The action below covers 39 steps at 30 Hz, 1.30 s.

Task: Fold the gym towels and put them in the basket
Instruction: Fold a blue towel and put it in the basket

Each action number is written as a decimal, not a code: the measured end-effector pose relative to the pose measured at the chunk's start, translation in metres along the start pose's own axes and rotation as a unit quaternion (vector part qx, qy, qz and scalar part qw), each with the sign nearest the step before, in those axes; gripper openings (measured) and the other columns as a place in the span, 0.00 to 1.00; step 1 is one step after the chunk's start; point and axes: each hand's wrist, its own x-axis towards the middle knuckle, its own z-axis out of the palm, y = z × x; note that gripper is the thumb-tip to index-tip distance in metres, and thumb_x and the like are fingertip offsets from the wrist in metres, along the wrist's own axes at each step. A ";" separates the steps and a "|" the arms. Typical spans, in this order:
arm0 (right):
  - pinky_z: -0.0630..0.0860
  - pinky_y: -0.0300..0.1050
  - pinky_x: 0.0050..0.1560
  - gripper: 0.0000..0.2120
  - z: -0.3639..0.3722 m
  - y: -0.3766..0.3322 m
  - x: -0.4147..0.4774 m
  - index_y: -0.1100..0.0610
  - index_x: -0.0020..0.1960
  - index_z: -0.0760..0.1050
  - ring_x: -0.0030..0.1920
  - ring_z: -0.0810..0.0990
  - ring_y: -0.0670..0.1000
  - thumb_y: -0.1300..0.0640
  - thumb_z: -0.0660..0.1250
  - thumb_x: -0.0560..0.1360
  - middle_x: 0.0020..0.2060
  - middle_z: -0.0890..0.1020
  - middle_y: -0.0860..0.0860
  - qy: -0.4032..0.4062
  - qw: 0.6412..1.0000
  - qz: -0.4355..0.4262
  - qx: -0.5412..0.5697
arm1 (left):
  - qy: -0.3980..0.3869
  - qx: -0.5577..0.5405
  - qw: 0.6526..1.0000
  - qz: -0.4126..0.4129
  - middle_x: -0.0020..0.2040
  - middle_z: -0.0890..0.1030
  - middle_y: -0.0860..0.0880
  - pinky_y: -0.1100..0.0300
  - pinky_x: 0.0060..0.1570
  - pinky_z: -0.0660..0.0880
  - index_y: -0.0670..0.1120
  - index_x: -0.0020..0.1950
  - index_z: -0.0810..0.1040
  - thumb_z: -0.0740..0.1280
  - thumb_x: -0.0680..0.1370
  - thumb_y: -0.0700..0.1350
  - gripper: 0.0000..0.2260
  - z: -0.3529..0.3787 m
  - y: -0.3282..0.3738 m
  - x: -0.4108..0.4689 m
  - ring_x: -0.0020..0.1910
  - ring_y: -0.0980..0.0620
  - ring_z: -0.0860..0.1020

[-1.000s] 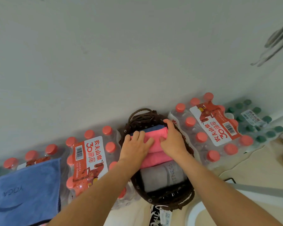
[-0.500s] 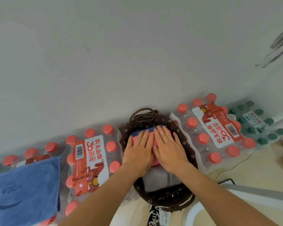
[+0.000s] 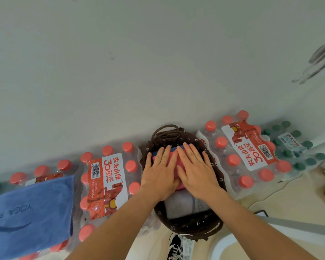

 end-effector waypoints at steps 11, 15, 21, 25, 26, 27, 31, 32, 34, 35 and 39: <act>0.45 0.55 0.76 0.33 -0.033 -0.038 0.007 0.50 0.78 0.46 0.77 0.43 0.47 0.41 0.35 0.75 0.78 0.49 0.48 0.046 0.998 -0.033 0.040 | 0.109 -0.077 0.990 -0.036 0.79 0.52 0.47 0.45 0.74 0.49 0.47 0.78 0.49 0.43 0.75 0.56 0.32 -0.037 -0.015 -0.032 0.78 0.47 0.50; 0.47 0.53 0.75 0.34 -0.044 -0.087 0.017 0.51 0.78 0.50 0.77 0.48 0.48 0.40 0.36 0.75 0.78 0.54 0.49 0.052 0.992 -0.077 0.088 | 0.185 -0.112 0.973 -0.084 0.74 0.64 0.45 0.50 0.73 0.59 0.46 0.75 0.61 0.51 0.78 0.51 0.25 -0.045 -0.050 -0.064 0.73 0.47 0.61; 0.67 0.51 0.65 0.25 -0.041 -0.176 0.024 0.56 0.74 0.62 0.67 0.70 0.55 0.49 0.57 0.79 0.68 0.73 0.54 0.007 0.979 -0.148 0.137 | 0.269 -0.129 0.930 -0.215 0.43 0.74 0.48 0.53 0.34 0.72 0.47 0.47 0.72 0.59 0.72 0.45 0.06 -0.033 -0.104 -0.141 0.40 0.46 0.72; 0.69 0.51 0.62 0.21 -0.026 -0.227 0.016 0.53 0.69 0.68 0.64 0.73 0.56 0.54 0.62 0.77 0.63 0.76 0.52 -0.028 0.977 -0.152 0.148 | 0.226 -0.128 0.930 -0.261 0.38 0.70 0.51 0.54 0.27 0.68 0.48 0.41 0.70 0.62 0.73 0.48 0.05 -0.010 -0.130 -0.190 0.35 0.48 0.70; 0.70 0.50 0.61 0.20 -0.022 -0.235 0.013 0.52 0.67 0.69 0.62 0.73 0.55 0.54 0.62 0.76 0.62 0.76 0.51 -0.036 0.974 -0.164 0.150 | 0.219 -0.131 0.931 -0.260 0.38 0.70 0.52 0.55 0.28 0.68 0.49 0.41 0.70 0.61 0.73 0.50 0.06 -0.006 -0.133 -0.200 0.35 0.49 0.70; 0.70 0.50 0.61 0.20 -0.019 -0.243 0.010 0.51 0.66 0.70 0.62 0.72 0.54 0.54 0.63 0.74 0.61 0.76 0.49 -0.047 0.971 -0.182 0.148 | 0.216 -0.136 0.933 -0.254 0.38 0.70 0.53 0.56 0.29 0.67 0.49 0.42 0.71 0.60 0.72 0.51 0.06 -0.003 -0.136 -0.209 0.35 0.50 0.69; 0.71 0.50 0.59 0.24 -0.005 -0.263 -0.005 0.49 0.62 0.71 0.58 0.71 0.50 0.48 0.66 0.66 0.58 0.72 0.45 -0.076 0.940 -0.314 0.109 | 0.207 -0.157 0.942 -0.214 0.45 0.73 0.55 0.59 0.38 0.66 0.52 0.49 0.74 0.59 0.67 0.49 0.12 0.003 -0.148 -0.241 0.42 0.52 0.71; 0.69 0.50 0.60 0.26 -0.002 -0.266 -0.009 0.48 0.64 0.69 0.61 0.69 0.49 0.46 0.65 0.67 0.60 0.70 0.44 -0.089 0.935 -0.332 0.091 | 0.201 -0.156 0.945 -0.207 0.47 0.74 0.55 0.59 0.41 0.67 0.52 0.52 0.74 0.58 0.67 0.49 0.15 0.004 -0.152 -0.247 0.43 0.52 0.72; 0.66 0.52 0.64 0.30 0.001 -0.267 -0.013 0.47 0.69 0.64 0.67 0.64 0.48 0.41 0.62 0.68 0.66 0.66 0.44 -0.104 0.930 -0.347 0.057 | 0.197 -0.133 0.952 -0.194 0.51 0.75 0.55 0.60 0.44 0.70 0.51 0.56 0.74 0.57 0.67 0.48 0.19 0.007 -0.157 -0.253 0.46 0.52 0.73; 0.64 0.53 0.66 0.32 0.001 -0.266 -0.013 0.47 0.71 0.63 0.70 0.63 0.49 0.40 0.60 0.68 0.69 0.64 0.45 -0.101 0.929 -0.353 0.037 | 0.201 -0.121 0.954 -0.186 0.51 0.76 0.55 0.60 0.45 0.71 0.50 0.57 0.75 0.58 0.67 0.48 0.19 0.010 -0.158 -0.255 0.47 0.52 0.74; 0.66 0.55 0.66 0.31 0.005 -0.260 -0.010 0.50 0.72 0.63 0.71 0.64 0.52 0.50 0.65 0.70 0.71 0.65 0.49 -0.073 0.921 -0.383 -0.027 | 0.228 -0.088 0.957 -0.156 0.50 0.78 0.54 0.60 0.45 0.74 0.49 0.55 0.78 0.57 0.71 0.49 0.16 0.016 -0.161 -0.253 0.45 0.53 0.76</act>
